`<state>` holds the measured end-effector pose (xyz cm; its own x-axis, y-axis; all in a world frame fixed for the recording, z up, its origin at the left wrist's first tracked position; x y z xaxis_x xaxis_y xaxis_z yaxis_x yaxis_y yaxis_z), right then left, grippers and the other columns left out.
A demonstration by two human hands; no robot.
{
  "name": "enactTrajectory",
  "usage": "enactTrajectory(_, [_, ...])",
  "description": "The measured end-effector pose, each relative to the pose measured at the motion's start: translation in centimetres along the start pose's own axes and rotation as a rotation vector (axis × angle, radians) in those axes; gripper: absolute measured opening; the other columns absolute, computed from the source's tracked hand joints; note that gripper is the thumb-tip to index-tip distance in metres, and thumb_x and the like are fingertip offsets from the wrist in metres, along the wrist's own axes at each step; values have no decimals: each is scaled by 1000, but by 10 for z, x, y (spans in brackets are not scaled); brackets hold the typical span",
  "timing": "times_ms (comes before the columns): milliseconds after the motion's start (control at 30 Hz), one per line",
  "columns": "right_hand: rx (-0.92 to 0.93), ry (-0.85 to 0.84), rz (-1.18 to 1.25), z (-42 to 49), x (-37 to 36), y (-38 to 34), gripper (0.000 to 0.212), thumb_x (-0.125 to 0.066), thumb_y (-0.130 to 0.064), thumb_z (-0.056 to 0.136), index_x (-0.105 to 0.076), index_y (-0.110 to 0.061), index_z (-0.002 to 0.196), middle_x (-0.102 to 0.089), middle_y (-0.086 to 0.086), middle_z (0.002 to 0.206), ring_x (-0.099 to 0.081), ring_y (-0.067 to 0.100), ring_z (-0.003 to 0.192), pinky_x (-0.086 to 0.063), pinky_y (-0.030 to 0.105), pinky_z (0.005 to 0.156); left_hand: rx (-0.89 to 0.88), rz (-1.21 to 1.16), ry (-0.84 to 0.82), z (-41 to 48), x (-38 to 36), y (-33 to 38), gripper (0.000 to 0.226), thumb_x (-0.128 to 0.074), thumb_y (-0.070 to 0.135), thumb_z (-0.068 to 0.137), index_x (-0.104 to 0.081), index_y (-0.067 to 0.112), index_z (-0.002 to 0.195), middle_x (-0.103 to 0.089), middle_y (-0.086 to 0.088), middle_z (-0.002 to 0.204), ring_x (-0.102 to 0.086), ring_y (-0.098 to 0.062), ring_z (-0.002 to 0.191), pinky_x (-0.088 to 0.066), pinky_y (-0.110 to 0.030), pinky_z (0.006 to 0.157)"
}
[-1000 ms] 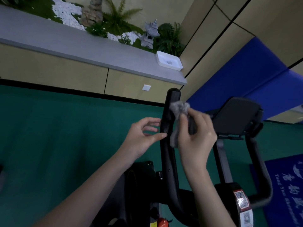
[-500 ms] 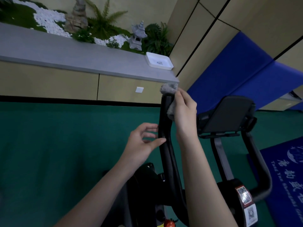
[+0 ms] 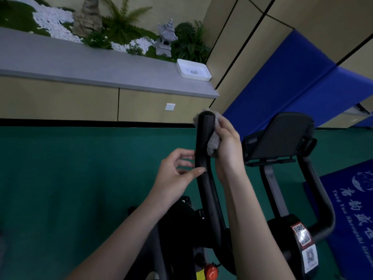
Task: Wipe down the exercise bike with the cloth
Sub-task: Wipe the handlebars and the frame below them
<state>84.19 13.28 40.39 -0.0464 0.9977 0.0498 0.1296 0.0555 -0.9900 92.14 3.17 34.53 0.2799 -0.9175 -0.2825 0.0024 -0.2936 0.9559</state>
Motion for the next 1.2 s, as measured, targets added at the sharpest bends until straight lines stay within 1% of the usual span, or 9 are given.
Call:
enactTrajectory(200, [-36,-97,-89,-10,0,10,34,-33,-5,98,-66,-6,110,-68,19,113,-63,26,105,-45,40,96,-13,5,4,-3,0,1,34,-74,-7,73,-60,18,92,-63,7,91,-59,3,71,-50,-17,70])
enactTrajectory(333, [-28,-84,-255,-23,9,17,38,-33,-5,98,-67,-16,110,-71,7,108,-64,20,106,-47,40,97,-15,-2,0,-3,-1,2,37,-73,-9,73,-60,21,89,-64,9,90,-59,8,69,-50,-16,70])
enactTrajectory(467, [23,-11,-500,-38,25,18,33,-42,-17,100,-59,-19,128,-67,1,117,-61,17,110,-48,42,98,-11,-19,2,-5,0,0,36,-73,-7,74,-61,23,89,-65,11,92,-60,8,69,-51,-13,69])
enactTrajectory(600, [254,61,-705,-55,35,-4,26,-53,-17,96,-64,-13,119,-69,-2,100,-60,1,87,-43,6,72,12,-28,11,-5,2,-3,33,-75,-3,74,-63,22,93,-65,9,96,-61,5,72,-51,-17,72])
enactTrajectory(667, [388,140,-770,-69,42,-15,21,-60,-13,92,-67,-8,111,-70,0,90,-59,3,76,-39,7,64,15,-30,15,-5,1,-4,33,-75,-1,74,-63,23,94,-65,9,96,-61,5,73,-51,-16,73])
enactTrajectory(767, [605,192,-750,-85,44,-42,21,-65,-8,88,-69,-9,109,-71,0,93,-62,4,79,-43,10,69,24,-66,21,-5,1,-6,33,-76,0,75,-65,22,97,-66,9,96,-62,5,74,-50,-12,71])
enactTrajectory(867, [825,16,-712,-84,22,-73,21,-63,-6,90,-68,-6,110,-69,1,104,-64,12,96,-49,20,84,46,-111,49,-6,1,-10,34,-76,1,75,-65,21,100,-66,7,98,-62,4,76,-49,-11,71])
enactTrajectory(1000, [1071,-271,-950,-77,-18,-88,18,-61,-1,90,-68,-1,106,-68,6,101,-59,26,94,-47,32,84,60,-141,96,-10,2,-15,34,-76,2,75,-66,27,95,-66,7,99,-62,-1,82,-48,-10,72])
enactTrajectory(1200, [1175,-608,-1057,-85,-36,-78,15,-61,1,90,-69,1,103,-70,6,100,-58,29,91,-46,30,85,69,-229,136,-15,-1,-18,32,-76,4,76,-65,28,95,-67,12,96,-62,8,79,-46,-6,71])
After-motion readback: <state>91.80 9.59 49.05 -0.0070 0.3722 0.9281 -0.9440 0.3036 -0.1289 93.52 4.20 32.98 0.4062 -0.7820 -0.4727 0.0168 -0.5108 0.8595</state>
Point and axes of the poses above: each hand's wrist, its own z-axis towards the middle knuckle, its own x-axis out of the back of the hand, y = z × x, the point moved 10 cm from there along z, towards the middle knuckle
